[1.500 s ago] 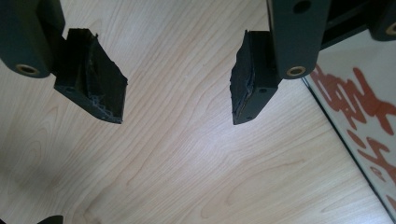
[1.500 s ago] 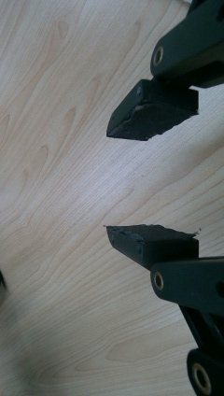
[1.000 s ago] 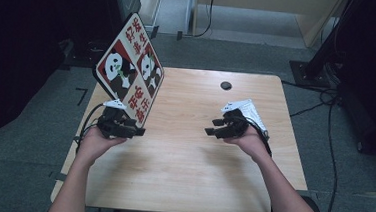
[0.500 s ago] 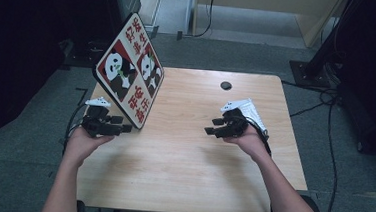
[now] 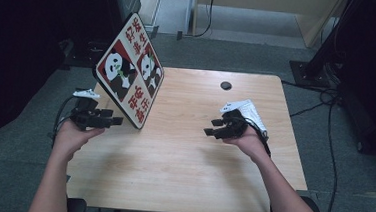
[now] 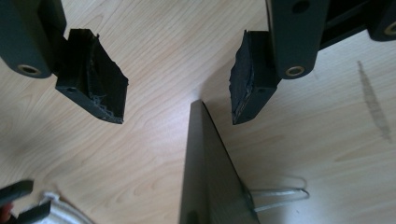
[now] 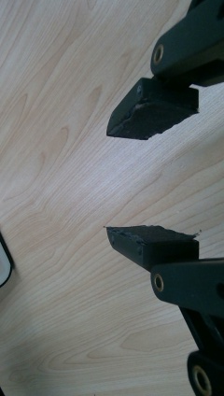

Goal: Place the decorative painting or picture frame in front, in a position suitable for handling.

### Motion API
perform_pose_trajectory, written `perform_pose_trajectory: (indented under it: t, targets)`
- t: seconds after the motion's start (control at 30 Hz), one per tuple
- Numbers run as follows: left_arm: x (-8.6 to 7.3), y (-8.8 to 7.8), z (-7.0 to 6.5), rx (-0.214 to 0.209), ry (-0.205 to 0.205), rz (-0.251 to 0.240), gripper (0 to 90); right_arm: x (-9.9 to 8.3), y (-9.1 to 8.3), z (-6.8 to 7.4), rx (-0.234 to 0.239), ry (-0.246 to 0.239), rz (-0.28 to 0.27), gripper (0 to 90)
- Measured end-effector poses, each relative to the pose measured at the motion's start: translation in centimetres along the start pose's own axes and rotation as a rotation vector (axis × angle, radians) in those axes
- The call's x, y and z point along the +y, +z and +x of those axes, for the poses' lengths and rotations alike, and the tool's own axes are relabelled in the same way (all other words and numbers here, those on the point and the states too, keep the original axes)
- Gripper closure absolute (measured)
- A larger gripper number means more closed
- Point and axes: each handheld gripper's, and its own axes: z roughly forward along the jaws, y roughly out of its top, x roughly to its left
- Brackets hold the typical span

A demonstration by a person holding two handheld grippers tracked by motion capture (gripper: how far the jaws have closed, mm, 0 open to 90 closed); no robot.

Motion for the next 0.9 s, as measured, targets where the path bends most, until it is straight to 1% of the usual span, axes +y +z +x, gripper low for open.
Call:
perform_pose_trajectory:
  t: [0.03, 0.2, 0.33, 0.4, 0.43, 0.47, 0.53, 0.6, 0.63, 0.83, 0.9]
  targets:
    - [0.3, -0.6, 0.3, -0.001, -0.01, -0.016, 36.3, 0.0, 0.0, 0.0, 0.003, -0.005, 0.003, 45.5]
    - [1.2, -1.5, 0.7, 0.002, -0.019, -0.025, 35.8, 0.0, 0.0, 0.1, 0.003, -0.005, 0.005, 45.5]
    - [2.0, -2.0, 0.9, 0.0, -0.027, -0.024, 35.5, 0.0, 0.0, 0.1, 0.004, -0.003, 0.004, 45.5]
    - [2.4, -2.2, 0.9, 0.0, -0.029, -0.016, 35.2, 0.0, 0.0, 0.1, 0.007, 0.0, 0.004, 45.5]
    - [2.9, -2.6, 1.0, 0.001, -0.025, -0.013, 35.2, 0.0, 0.0, 0.1, 0.007, -0.001, 0.004, 45.5]
    - [2.9, -2.6, 1.0, 0.001, -0.025, -0.013, 35.2, 0.0, 0.0, 0.1, 0.007, -0.001, 0.004, 45.5]
    - [3.5, -3.0, 1.1, 0.004, -0.031, -0.01, 35.2, 0.0, 0.0, 0.1, 0.008, -0.002, 0.005, 45.5]
    - [4.2, -3.2, 1.1, 0.015, -0.024, 0.0, 35.2, 0.0, 0.0, 0.1, 0.008, -0.002, 0.006, 45.5]
    - [4.5, -3.4, 1.2, 0.014, -0.024, 0.0, 35.2, 0.0, 0.0, 0.1, 0.007, -0.002, 0.004, 45.5]
    - [6.4, -4.2, 1.6, 0.015, -0.035, -0.012, 35.2, 0.0, 0.0, 0.1, 0.005, -0.003, 0.006, 45.5]
    - [7.0, -4.4, 1.6, 0.014, -0.033, -0.013, 35.2, 0.0, 0.0, 0.0, 0.003, -0.002, 0.006, 45.5]
